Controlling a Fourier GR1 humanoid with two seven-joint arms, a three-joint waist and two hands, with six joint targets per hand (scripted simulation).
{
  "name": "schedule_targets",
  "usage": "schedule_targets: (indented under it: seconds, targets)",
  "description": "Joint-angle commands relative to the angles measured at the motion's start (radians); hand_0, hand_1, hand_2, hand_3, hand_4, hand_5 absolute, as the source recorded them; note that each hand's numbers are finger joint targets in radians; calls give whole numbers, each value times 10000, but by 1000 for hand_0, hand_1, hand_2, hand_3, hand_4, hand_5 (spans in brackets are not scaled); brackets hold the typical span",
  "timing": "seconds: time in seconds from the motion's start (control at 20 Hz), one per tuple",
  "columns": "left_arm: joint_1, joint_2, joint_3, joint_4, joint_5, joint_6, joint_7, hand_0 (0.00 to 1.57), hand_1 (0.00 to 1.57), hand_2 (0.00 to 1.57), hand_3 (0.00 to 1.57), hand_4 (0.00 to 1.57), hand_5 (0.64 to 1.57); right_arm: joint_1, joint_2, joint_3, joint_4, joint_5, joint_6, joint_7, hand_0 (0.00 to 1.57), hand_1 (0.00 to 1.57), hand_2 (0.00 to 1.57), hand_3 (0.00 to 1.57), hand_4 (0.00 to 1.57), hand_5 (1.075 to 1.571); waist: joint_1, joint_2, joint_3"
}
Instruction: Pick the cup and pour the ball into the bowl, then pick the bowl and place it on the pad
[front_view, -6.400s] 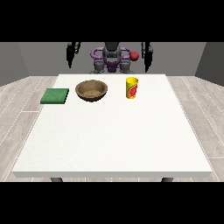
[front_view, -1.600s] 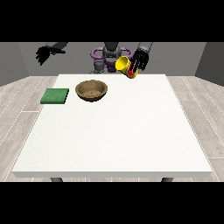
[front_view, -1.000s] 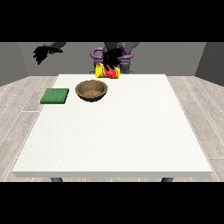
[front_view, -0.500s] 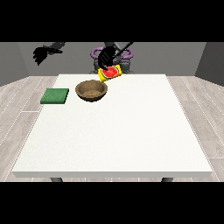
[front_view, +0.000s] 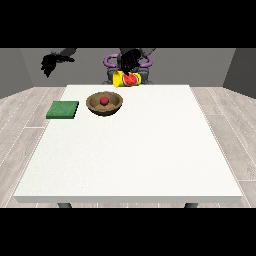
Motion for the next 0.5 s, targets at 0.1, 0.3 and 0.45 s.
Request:
schedule_targets:
  seconds: [0.1, 0.3, 0.45]
  targets:
    - [1528, -200, 3199, -1419, 3489, 2150, -60, 1175, 1175, 1443, 1274, 1465, 1170, 580, 304, -54, -66, 74, -427, 25, 0, 0, 0, 0, 104, 1565, 799, -89, -64]
    - [2705, -699, 4691, -2561, 6568, 3235, -856, 0, 0, 0, 0, 630, 1569, -9, 675, 103, -376, 0, -610, -29, 0, 0, 0, 0, 351, 1568, 624, 971, -211]
    - [3576, -709, 5049, -3459, 8956, 3305, -2023, 0, 0, 0, 0, 0, 1550, -241, 1155, 367, -591, 193, -993, -167, 0, 0, 0, 0, 303, 1568, 445, 1486, -170]
